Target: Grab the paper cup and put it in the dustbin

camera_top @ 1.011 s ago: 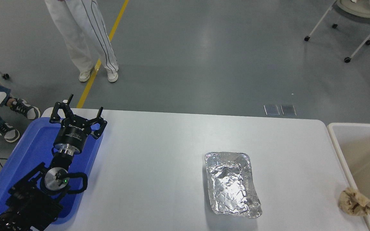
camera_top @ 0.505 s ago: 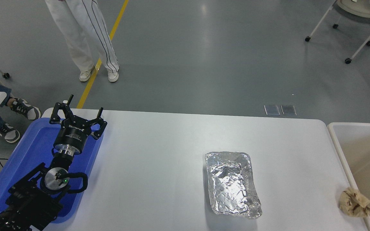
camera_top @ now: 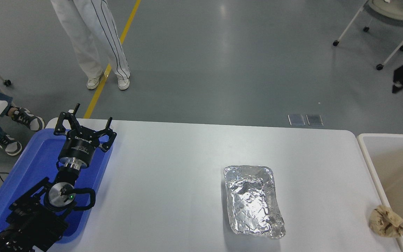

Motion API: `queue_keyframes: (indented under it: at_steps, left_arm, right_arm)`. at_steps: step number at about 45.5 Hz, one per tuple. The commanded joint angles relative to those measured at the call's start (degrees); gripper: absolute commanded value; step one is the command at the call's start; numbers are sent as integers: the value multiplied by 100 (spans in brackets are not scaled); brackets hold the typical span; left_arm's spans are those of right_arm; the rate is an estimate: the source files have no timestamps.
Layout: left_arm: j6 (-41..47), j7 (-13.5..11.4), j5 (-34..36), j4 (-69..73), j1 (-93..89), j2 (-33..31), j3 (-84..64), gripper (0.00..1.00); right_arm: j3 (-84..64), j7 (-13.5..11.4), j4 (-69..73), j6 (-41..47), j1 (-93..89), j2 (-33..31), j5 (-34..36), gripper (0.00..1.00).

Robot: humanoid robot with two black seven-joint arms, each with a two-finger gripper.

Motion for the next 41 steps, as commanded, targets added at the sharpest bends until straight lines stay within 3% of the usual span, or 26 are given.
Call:
queue_keyframes:
  at_steps: [1,41]
  left_arm:
    - [1,0,0,-1,0,1,2,100]
    - [1,9,0,-1,0,1,-7,100]
  right_arm:
    - [231,10,158,10,96,682,74,100]
    - [90,-16,756,10,245,761,-13,100]
